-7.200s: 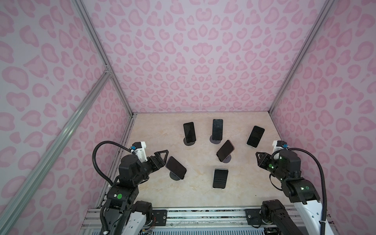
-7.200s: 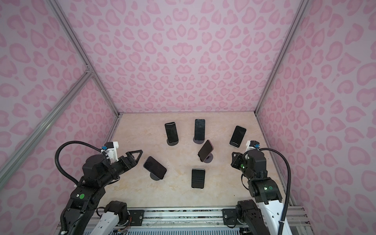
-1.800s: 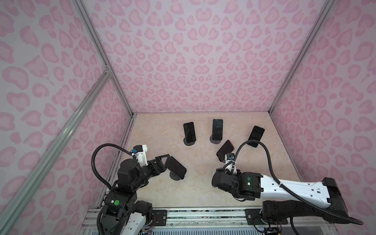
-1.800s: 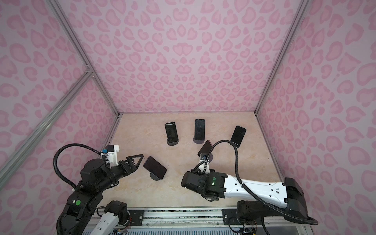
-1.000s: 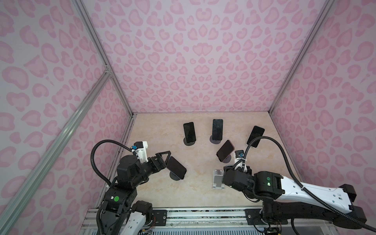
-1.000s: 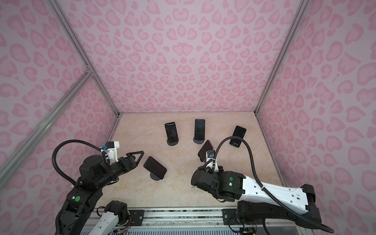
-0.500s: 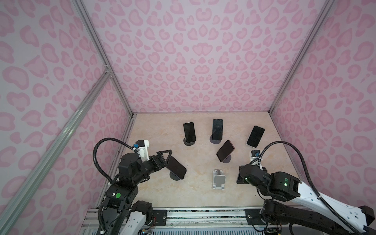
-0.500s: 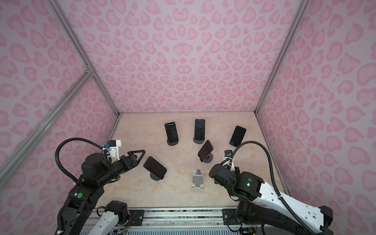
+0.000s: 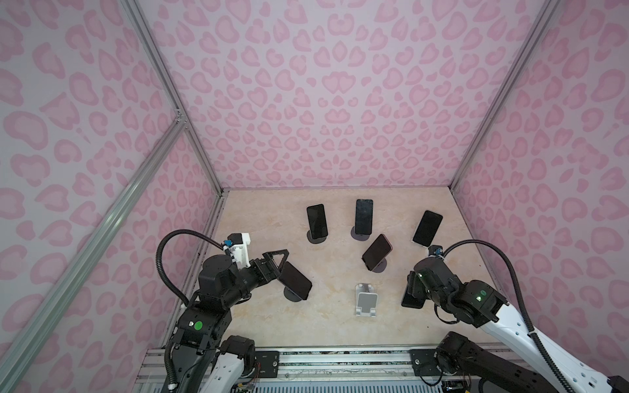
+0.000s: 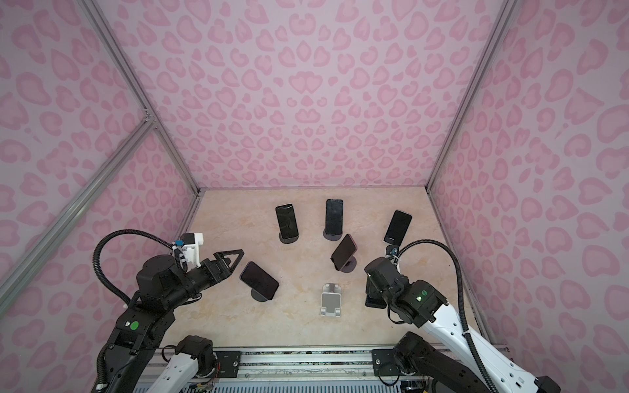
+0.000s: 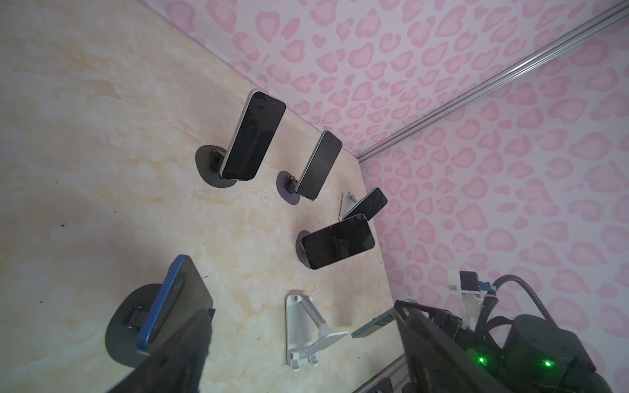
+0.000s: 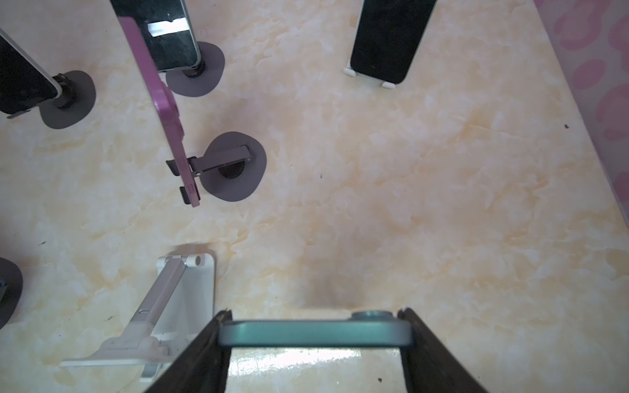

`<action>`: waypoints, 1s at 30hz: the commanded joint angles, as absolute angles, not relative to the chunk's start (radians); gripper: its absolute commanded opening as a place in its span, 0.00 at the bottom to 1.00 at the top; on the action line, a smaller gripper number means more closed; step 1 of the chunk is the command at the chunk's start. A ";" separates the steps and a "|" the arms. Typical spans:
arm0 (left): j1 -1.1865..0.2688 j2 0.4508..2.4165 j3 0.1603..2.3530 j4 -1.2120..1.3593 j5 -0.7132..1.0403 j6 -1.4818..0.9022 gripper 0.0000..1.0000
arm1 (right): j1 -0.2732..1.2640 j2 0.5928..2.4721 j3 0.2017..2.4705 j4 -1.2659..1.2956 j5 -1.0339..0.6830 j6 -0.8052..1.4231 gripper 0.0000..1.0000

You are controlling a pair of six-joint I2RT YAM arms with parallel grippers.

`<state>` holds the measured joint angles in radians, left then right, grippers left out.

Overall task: Remove the phone from the phone stand
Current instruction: 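Carry the held teal phone away from the white stand with the right gripper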

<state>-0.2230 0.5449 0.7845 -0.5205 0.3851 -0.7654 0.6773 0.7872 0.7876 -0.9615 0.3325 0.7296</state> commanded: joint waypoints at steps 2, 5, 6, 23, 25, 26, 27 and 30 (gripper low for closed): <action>-0.224 0.548 0.796 -0.478 0.397 -0.756 0.90 | 0.644 0.794 0.761 -0.897 0.285 0.688 0.67; -0.228 0.550 0.796 -0.477 0.396 -0.754 0.90 | 0.642 0.811 0.765 -0.888 0.264 0.697 0.67; -0.227 0.550 0.797 -0.476 0.396 -0.756 0.90 | 0.642 0.820 0.764 -0.883 0.261 0.694 0.67; -0.229 0.558 0.772 -0.472 0.393 -0.742 0.91 | 0.629 0.907 0.752 -0.844 0.201 0.650 0.68; -0.230 0.558 0.772 -0.472 0.393 -0.738 0.91 | 0.626 0.923 0.763 -0.852 0.206 0.650 0.69; -0.229 0.558 0.772 -0.473 0.391 -0.735 0.91 | 0.625 0.925 0.764 -0.849 0.204 0.649 0.69; -0.229 0.558 0.770 -0.473 0.391 -0.734 0.91 | 0.622 0.925 0.762 -0.844 0.199 0.648 0.69; -0.230 0.557 0.768 -0.473 0.391 -0.732 0.91 | 0.611 0.926 0.754 -0.833 0.185 0.643 0.69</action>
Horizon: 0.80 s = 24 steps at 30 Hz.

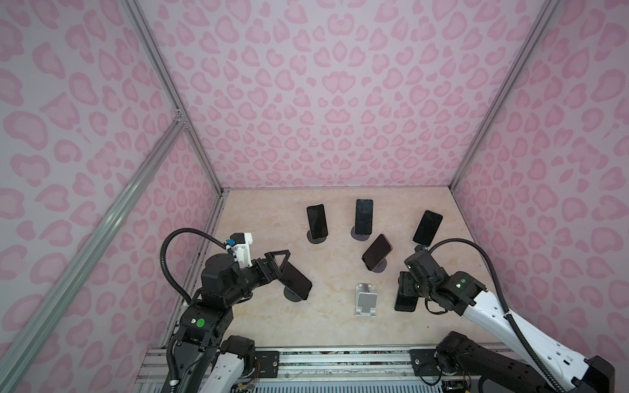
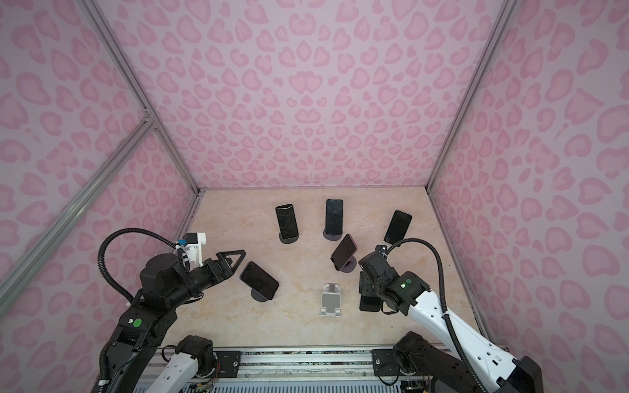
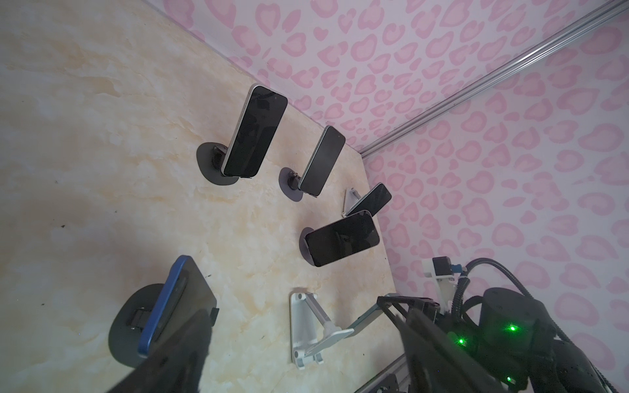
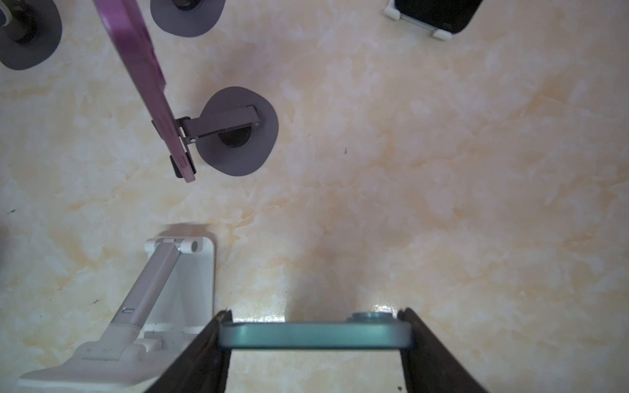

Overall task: Remove the phone from the phone stand
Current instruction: 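Carry the held teal phone away from the white stand with the right gripper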

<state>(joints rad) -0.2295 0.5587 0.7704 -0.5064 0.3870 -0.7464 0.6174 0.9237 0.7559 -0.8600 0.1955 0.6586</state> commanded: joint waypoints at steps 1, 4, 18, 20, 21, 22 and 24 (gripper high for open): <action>-0.230 0.557 0.767 -0.474 0.391 -0.731 0.91 | 0.604 0.929 0.753 -0.832 0.177 0.639 0.69; -0.230 0.553 0.760 -0.474 0.388 -0.735 0.91 | 0.591 0.936 0.747 -0.820 0.150 0.629 0.69; -0.230 0.550 0.755 -0.472 0.388 -0.739 0.91 | 0.558 1.009 0.744 -0.790 0.097 0.574 0.68; -0.230 0.549 0.754 -0.472 0.387 -0.739 0.91 | 0.553 1.014 0.739 -0.778 0.094 0.572 0.69; -0.230 0.550 0.754 -0.470 0.387 -0.739 0.91 | 0.550 1.015 0.737 -0.775 0.093 0.571 0.68; -0.230 0.549 0.754 -0.471 0.387 -0.739 0.91 | 0.547 1.019 0.736 -0.772 0.092 0.569 0.69; -0.230 0.550 0.756 -0.470 0.387 -0.738 0.91 | 0.540 1.023 0.734 -0.770 0.090 0.563 0.69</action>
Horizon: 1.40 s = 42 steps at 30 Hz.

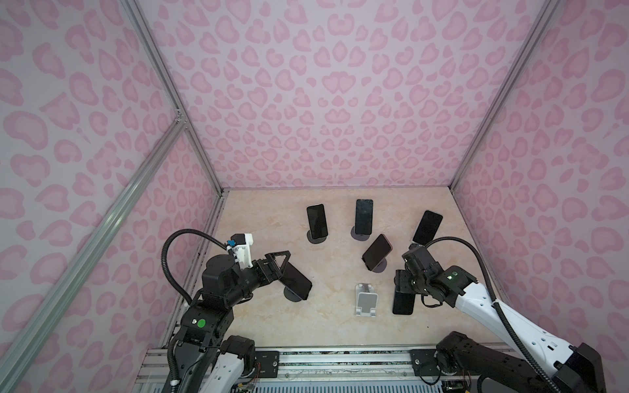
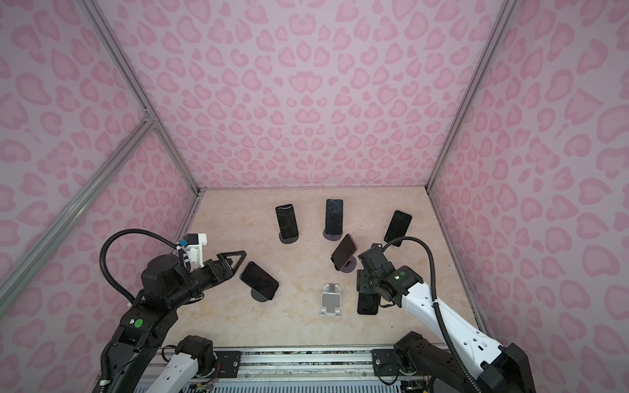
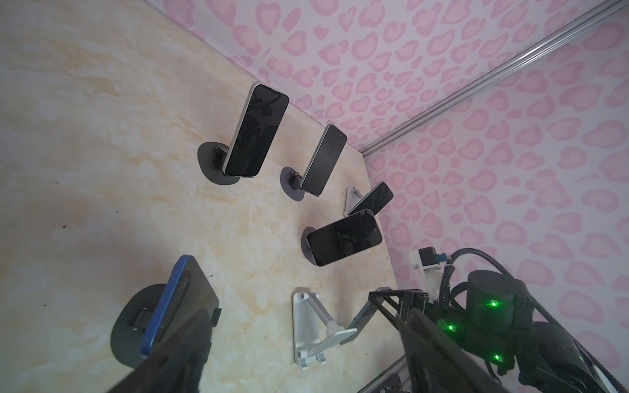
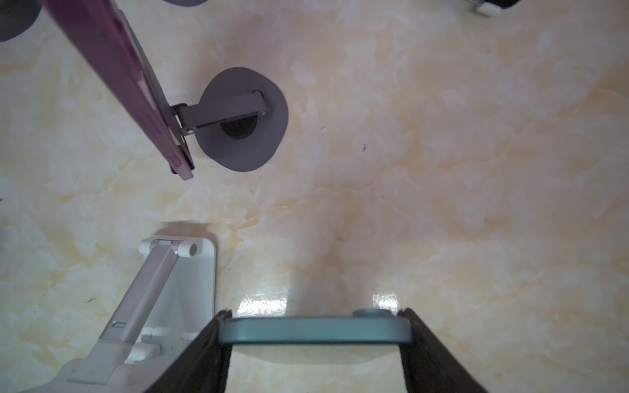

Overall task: Remove the phone from the phone stand
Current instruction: 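Carry the held teal phone away from the white stand with the right gripper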

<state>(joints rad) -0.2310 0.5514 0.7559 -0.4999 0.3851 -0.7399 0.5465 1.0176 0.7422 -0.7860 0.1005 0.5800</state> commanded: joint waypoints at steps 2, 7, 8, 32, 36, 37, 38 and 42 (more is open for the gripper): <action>-0.230 0.551 0.755 -0.471 0.382 -0.736 0.91 | 0.531 1.026 0.731 -0.760 0.082 0.559 0.69; -0.232 0.557 0.759 -0.471 0.368 -0.729 0.91 | 0.517 1.041 0.715 -0.728 0.074 0.551 0.69; -0.233 0.560 0.762 -0.469 0.369 -0.727 0.91 | 0.517 1.047 0.715 -0.722 0.071 0.547 0.69; -0.243 0.592 0.784 -0.474 0.360 -0.707 0.91 | 0.509 1.299 0.688 -0.594 0.083 0.552 0.69; -0.242 0.591 0.784 -0.478 0.362 -0.709 0.91 | 0.508 1.329 0.680 -0.569 0.087 0.547 0.69; -0.243 0.592 0.784 -0.479 0.362 -0.708 0.91 | 0.505 1.335 0.677 -0.561 0.082 0.548 0.69; -0.242 0.594 0.783 -0.478 0.362 -0.709 0.91 | 0.506 1.341 0.676 -0.555 0.079 0.549 0.69; -0.243 0.601 0.784 -0.474 0.362 -0.709 0.91 | 0.505 1.371 0.667 -0.520 0.070 0.555 0.70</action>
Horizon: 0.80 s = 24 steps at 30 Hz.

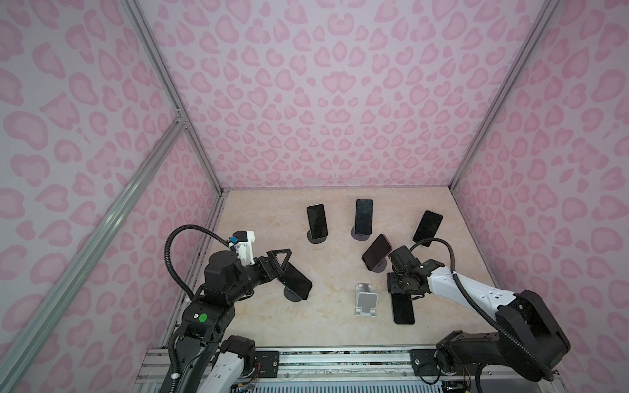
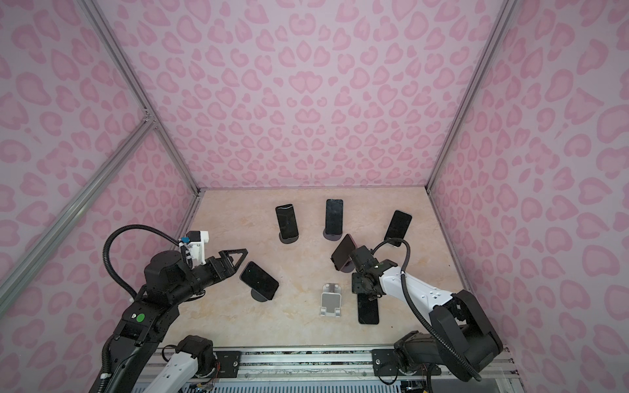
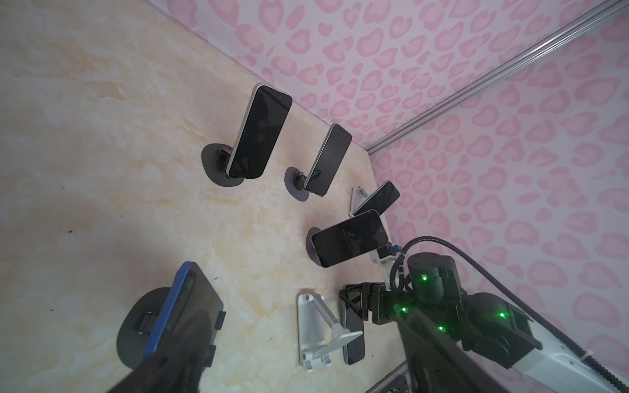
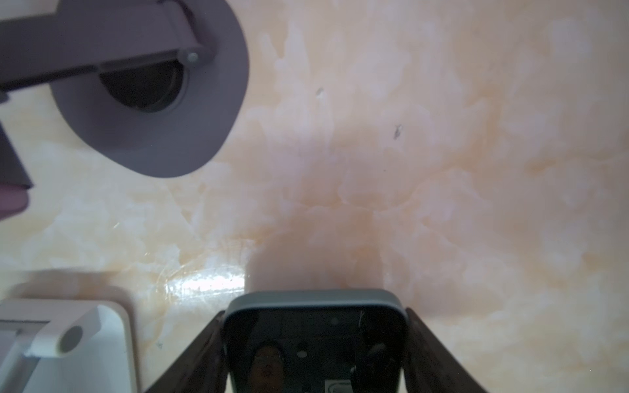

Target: Remove the phone from the phone stand

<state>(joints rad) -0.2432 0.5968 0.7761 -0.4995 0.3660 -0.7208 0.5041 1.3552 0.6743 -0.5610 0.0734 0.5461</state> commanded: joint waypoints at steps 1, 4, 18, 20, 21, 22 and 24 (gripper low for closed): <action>-0.242 0.600 0.784 -0.475 0.362 -0.706 0.91 | 0.506 1.377 0.669 -0.515 0.067 0.556 0.70; -0.244 0.604 0.787 -0.478 0.362 -0.704 0.91 | 0.509 1.385 0.663 -0.498 0.070 0.565 0.72; -0.242 0.621 0.807 -0.491 0.370 -0.697 0.91 | 0.563 1.403 0.656 -0.485 0.095 0.596 0.86; -0.243 0.621 0.812 -0.496 0.368 -0.694 0.90 | 0.563 1.383 0.655 -0.493 0.097 0.602 0.88; -0.243 0.623 0.815 -0.497 0.371 -0.686 0.90 | 0.563 1.369 0.658 -0.502 0.098 0.604 0.88; -0.245 0.626 0.824 -0.504 0.372 -0.672 0.90 | 0.564 1.350 0.664 -0.516 0.097 0.606 0.88; -0.261 0.641 0.851 -0.543 0.343 -0.644 0.90 | 0.565 1.299 0.672 -0.548 0.105 0.607 0.89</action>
